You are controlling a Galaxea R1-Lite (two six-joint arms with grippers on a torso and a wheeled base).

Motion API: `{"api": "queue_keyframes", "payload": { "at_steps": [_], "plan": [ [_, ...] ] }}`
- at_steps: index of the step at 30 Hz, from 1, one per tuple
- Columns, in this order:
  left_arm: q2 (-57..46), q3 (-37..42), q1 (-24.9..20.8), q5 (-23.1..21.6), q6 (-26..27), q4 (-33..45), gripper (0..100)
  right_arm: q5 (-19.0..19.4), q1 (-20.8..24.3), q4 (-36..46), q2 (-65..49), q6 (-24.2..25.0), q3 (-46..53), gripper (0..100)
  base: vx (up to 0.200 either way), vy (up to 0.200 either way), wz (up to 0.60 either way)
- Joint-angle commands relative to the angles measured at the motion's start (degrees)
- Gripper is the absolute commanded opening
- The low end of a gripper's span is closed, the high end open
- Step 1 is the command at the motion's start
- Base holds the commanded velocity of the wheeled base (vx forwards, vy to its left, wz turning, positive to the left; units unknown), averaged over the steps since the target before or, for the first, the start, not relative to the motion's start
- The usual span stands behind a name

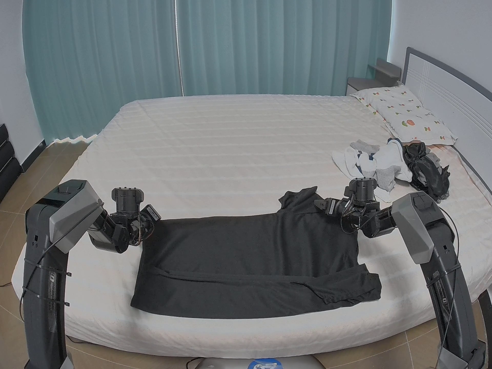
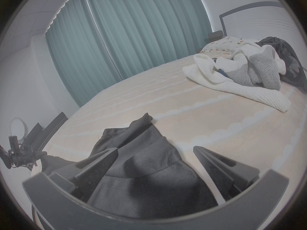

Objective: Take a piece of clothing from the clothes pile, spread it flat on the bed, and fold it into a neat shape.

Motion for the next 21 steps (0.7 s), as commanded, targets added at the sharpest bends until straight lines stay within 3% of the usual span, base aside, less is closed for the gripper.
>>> {"api": "queue_keyframes", "payload": {
  "at_steps": [1, 5, 6, 21],
  "plan": [
    [0.00, -0.01, -0.01, 0.02, -0.03, -0.02, 0, 0.02, -0.03, -0.18, 1.15, 0.02, -0.63, 100, 0.000, 0.000, 0.00],
    [0.00, -0.10, -0.01, 0.02, 0.06, -0.02, 0, -0.68, -0.03, -0.09, 2.03, 0.19, -2.39, 100, 0.000, 0.000, 0.00],
    [0.00, -0.10, 0.08, 0.02, 0.06, -0.02, 0, -0.77, -0.03, -0.18, 2.03, 0.28, -2.39, 0, 0.000, 0.000, 0.00],
    [-0.09, -0.18, 0.17, 0.02, -0.03, -0.11, 0, -2.00, -0.12, -1.06, -0.43, 2.13, -0.80, 0, 0.000, 0.000, 0.00]
  ]
}}
